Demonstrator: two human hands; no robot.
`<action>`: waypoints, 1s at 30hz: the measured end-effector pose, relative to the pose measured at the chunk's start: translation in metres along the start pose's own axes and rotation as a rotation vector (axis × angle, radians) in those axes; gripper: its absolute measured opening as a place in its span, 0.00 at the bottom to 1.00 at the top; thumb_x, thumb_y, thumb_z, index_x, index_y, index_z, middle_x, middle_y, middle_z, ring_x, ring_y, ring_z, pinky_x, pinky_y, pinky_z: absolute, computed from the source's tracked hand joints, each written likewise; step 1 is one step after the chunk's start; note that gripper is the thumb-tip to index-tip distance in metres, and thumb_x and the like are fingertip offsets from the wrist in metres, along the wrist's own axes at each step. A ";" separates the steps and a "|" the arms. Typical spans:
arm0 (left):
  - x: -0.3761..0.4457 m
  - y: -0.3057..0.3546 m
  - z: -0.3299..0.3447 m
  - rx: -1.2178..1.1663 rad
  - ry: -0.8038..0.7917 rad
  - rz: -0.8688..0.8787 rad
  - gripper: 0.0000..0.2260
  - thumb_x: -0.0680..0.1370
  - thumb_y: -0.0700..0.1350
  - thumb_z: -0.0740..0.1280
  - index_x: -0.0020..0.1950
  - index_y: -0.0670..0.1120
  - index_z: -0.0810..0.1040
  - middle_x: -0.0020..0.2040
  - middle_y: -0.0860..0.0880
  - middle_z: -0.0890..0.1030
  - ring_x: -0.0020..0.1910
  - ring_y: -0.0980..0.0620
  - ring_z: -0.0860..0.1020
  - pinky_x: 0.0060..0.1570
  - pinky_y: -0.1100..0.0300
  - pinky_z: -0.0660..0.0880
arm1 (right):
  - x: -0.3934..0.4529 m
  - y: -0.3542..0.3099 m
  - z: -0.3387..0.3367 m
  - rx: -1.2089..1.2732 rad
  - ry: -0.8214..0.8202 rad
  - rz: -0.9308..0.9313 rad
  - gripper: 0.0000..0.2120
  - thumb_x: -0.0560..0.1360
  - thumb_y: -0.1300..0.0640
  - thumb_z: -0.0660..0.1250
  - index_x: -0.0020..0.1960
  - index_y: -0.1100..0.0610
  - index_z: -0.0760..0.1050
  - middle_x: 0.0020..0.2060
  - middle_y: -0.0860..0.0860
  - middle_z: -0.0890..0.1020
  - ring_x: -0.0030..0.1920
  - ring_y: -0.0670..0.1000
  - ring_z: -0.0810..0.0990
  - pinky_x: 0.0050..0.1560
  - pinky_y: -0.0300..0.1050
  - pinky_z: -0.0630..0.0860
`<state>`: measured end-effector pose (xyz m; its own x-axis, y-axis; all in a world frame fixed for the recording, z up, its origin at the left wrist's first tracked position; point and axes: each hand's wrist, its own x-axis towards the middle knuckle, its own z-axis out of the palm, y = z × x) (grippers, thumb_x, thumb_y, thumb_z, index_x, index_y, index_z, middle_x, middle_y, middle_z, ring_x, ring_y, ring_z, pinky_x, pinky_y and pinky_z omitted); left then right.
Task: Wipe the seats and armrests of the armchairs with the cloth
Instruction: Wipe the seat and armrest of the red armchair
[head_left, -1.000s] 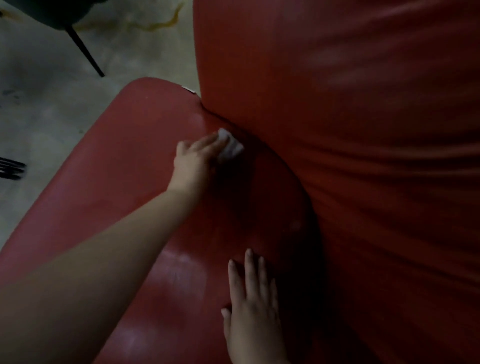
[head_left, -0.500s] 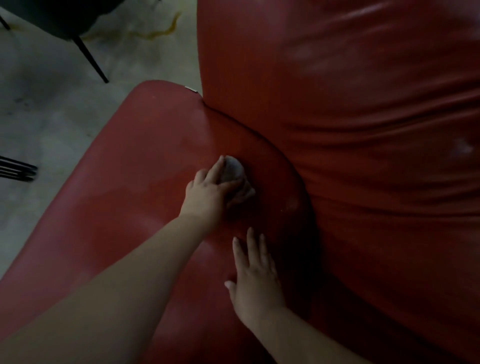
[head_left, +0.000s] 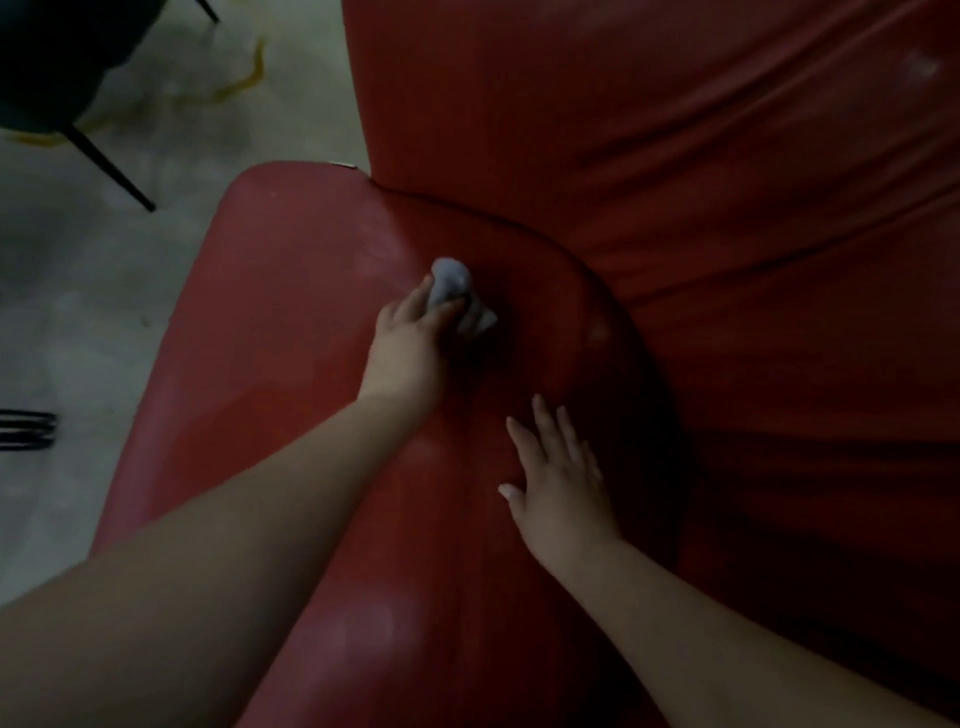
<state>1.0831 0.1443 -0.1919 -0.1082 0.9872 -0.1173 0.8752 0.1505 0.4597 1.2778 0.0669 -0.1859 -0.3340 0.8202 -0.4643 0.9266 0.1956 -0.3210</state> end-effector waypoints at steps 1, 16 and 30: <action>0.006 -0.001 0.000 0.009 -0.016 -0.022 0.20 0.81 0.41 0.62 0.73 0.48 0.69 0.77 0.42 0.61 0.74 0.40 0.60 0.71 0.56 0.54 | -0.003 0.000 0.003 0.012 0.018 0.011 0.33 0.79 0.46 0.58 0.77 0.45 0.43 0.76 0.47 0.35 0.76 0.49 0.34 0.73 0.49 0.38; 0.070 0.082 0.068 -0.125 -0.231 0.061 0.21 0.83 0.44 0.56 0.77 0.49 0.61 0.79 0.44 0.55 0.77 0.45 0.53 0.75 0.56 0.48 | -0.016 -0.012 0.038 0.148 0.187 0.127 0.33 0.78 0.49 0.59 0.77 0.44 0.46 0.76 0.47 0.36 0.75 0.50 0.34 0.73 0.51 0.37; 0.083 0.110 0.076 0.024 -0.420 0.131 0.24 0.82 0.55 0.58 0.77 0.50 0.61 0.79 0.47 0.57 0.77 0.49 0.53 0.75 0.57 0.51 | -0.017 -0.016 0.039 0.166 0.172 0.130 0.35 0.77 0.50 0.63 0.78 0.46 0.48 0.77 0.50 0.39 0.76 0.56 0.40 0.74 0.57 0.47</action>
<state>1.2059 0.2391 -0.2176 0.2011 0.8901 -0.4089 0.8802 0.0190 0.4743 1.2616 0.0289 -0.2050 -0.1667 0.9149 -0.3676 0.9140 0.0035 -0.4057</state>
